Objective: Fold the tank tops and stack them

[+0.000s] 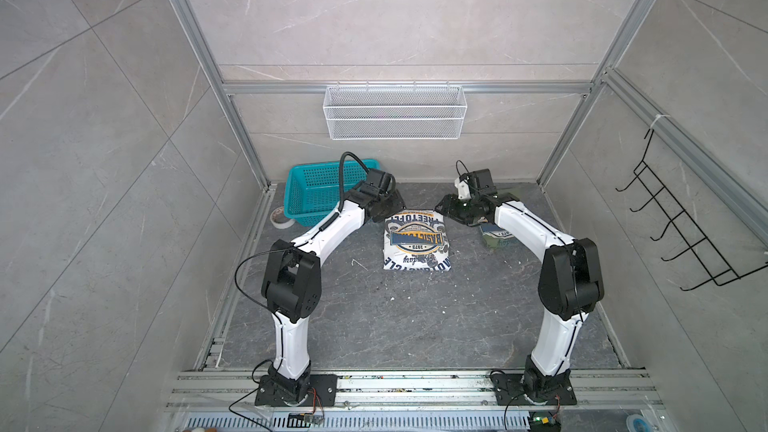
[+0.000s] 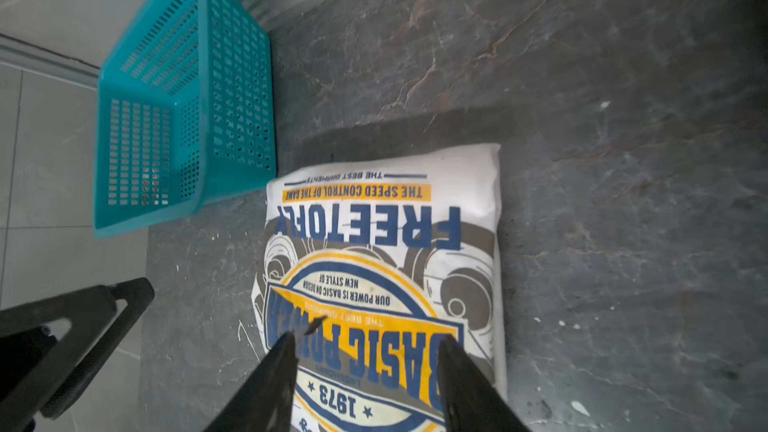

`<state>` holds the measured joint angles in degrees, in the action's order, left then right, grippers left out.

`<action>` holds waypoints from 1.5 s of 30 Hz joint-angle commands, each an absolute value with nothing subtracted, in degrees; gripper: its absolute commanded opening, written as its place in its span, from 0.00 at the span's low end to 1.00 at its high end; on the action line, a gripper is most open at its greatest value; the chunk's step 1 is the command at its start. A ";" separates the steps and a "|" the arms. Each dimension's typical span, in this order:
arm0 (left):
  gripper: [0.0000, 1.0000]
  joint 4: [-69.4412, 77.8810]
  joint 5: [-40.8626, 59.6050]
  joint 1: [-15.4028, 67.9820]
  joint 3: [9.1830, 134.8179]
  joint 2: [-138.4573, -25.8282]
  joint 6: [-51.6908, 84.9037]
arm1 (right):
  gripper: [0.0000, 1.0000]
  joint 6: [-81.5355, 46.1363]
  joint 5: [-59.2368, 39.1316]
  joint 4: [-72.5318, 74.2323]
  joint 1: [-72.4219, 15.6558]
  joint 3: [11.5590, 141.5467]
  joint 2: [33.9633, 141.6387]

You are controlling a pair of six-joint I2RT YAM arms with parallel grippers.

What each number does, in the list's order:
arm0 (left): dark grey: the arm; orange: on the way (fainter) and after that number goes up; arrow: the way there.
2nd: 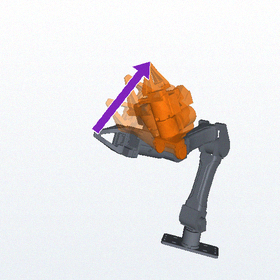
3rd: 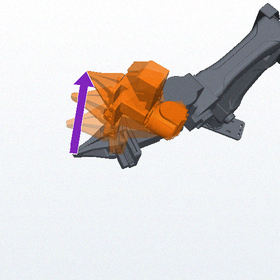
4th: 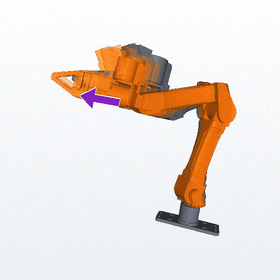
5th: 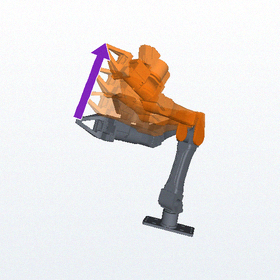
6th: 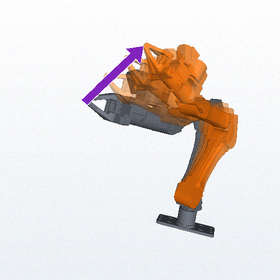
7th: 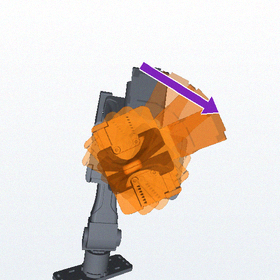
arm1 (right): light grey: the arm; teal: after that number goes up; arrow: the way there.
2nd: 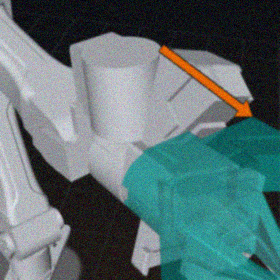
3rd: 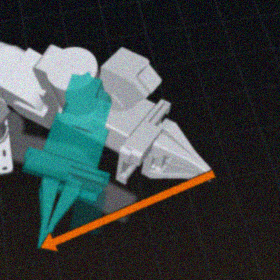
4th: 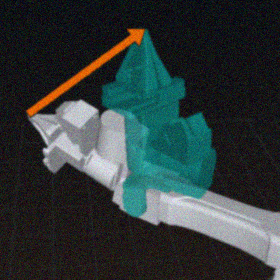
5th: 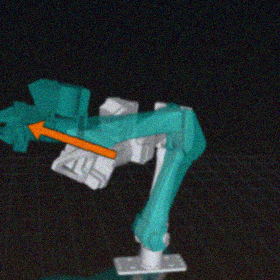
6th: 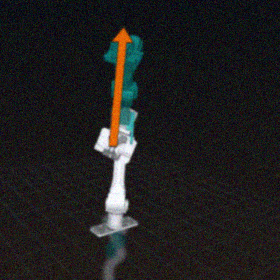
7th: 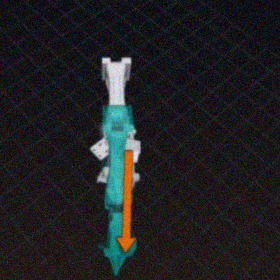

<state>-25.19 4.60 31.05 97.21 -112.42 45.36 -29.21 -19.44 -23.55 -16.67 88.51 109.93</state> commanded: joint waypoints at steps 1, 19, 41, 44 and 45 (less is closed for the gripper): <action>0.55 -23.29 5.22 32.36 96.15 -114.96 43.51 | 0.52 -27.54 -18.99 -22.07 -18.67 87.61 111.88; 0.62 -31.97 -3.48 31.53 124.20 -144.49 40.74 | 0.51 -26.37 -11.80 -34.07 -17.58 115.46 138.90; 0.88 -33.23 -1.18 31.30 100.46 -112.33 34.00 | 0.91 -30.25 -18.14 -25.17 -14.84 86.21 110.45; 0.89 -29.10 -0.34 30.21 91.91 -109.35 34.63 | 0.91 -32.10 -19.84 -20.67 -14.68 80.00 109.26; 0.89 -27.51 0.59 29.51 89.55 -108.80 34.95 | 0.91 -32.57 -20.35 -19.53 -14.67 78.67 109.42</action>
<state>-31.11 -0.89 31.20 95.57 -108.55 35.77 -29.56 -17.19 -24.91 -14.50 83.07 108.51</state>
